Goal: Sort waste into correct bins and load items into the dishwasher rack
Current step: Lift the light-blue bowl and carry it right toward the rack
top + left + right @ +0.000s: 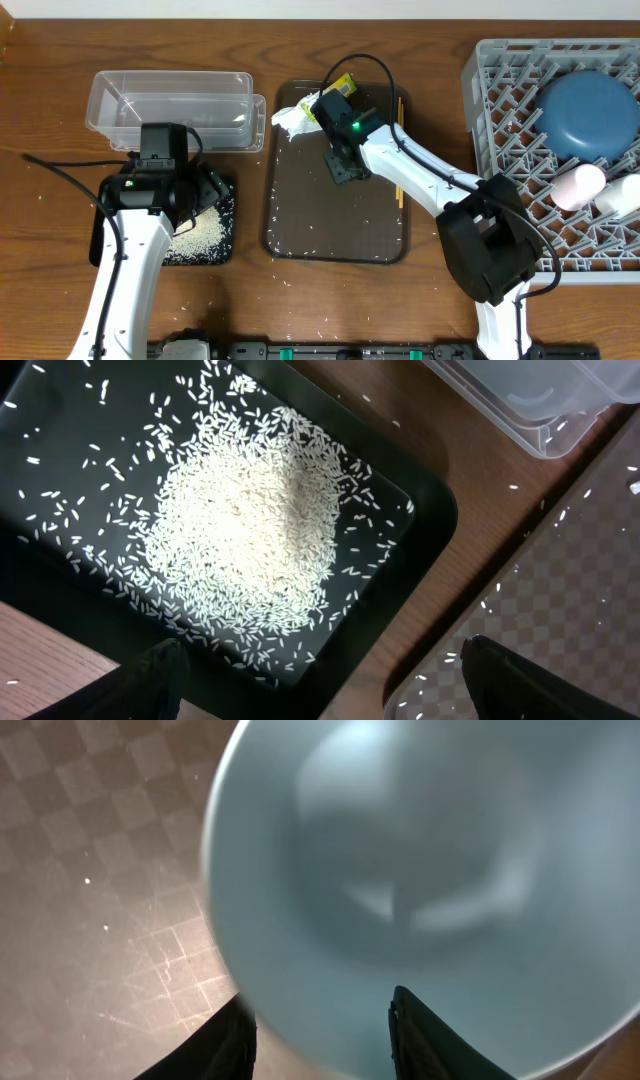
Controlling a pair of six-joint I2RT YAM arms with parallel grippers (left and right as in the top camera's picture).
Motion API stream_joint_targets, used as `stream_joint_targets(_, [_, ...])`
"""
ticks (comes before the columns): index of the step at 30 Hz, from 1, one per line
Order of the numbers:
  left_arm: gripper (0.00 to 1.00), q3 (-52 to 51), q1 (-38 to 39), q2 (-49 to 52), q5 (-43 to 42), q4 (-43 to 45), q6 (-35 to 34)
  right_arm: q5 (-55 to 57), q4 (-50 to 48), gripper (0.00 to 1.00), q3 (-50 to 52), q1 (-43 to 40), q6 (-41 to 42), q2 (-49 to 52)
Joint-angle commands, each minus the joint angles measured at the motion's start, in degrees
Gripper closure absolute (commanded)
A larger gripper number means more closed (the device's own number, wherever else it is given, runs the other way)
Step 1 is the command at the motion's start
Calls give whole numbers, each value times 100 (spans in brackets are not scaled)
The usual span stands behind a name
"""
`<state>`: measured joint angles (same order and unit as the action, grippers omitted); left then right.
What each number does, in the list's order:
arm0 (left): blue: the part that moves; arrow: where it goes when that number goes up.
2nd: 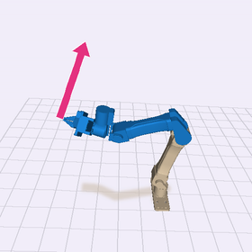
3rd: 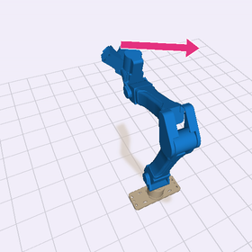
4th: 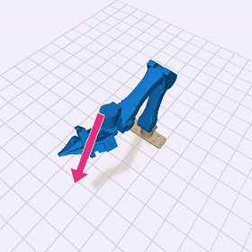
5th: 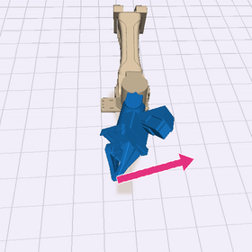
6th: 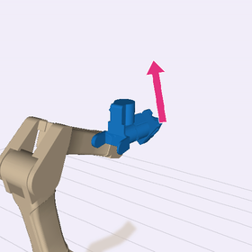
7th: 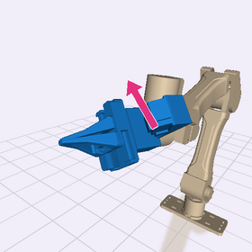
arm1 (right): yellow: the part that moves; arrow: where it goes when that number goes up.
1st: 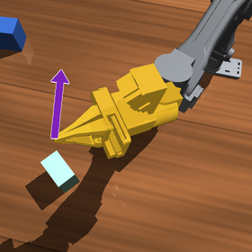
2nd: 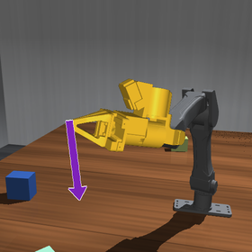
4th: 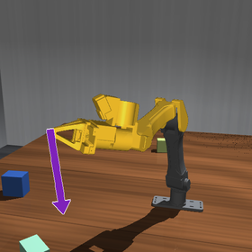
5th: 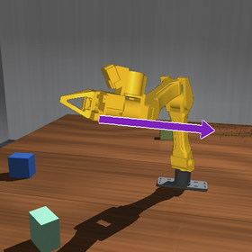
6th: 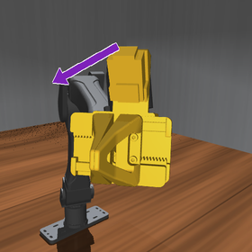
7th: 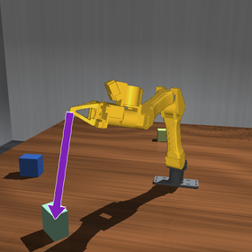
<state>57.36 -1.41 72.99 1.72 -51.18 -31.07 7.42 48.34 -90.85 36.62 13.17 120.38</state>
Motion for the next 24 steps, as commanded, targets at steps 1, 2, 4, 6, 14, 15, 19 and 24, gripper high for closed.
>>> stream_joint_targets(1, [10,90,-28,26,70,-22,76,-81,26,59,-105,55,2,0])
stream_joint_targets(2, [10,90,-28,26,70,-22,76,-81,17,59,-105,55,2,0])
stream_joint_targets(4, [10,90,-28,26,70,-22,76,-83,-11,59,-105,52,2,0])
stream_joint_targets(6, [10,90,-28,26,70,-22,79,-92,-31,63,-105,52,2,0])
stream_joint_targets(14, [10,90,-28,26,70,-22,76,-643,-61,72,-105,87,-221,0])
stream_joint_targets(15, [10,90,-28,26,70,-22,79,-640,-66,72,-105,98,-221,0])
stream_joint_targets(19, [10,90,-28,26,70,-22,76,-636,-98,76,-103,133,-256,0])
stream_joint_targets(24, [10,90,-28,26,70,-22,76,-686,-87,81,-105,149,-251,0])
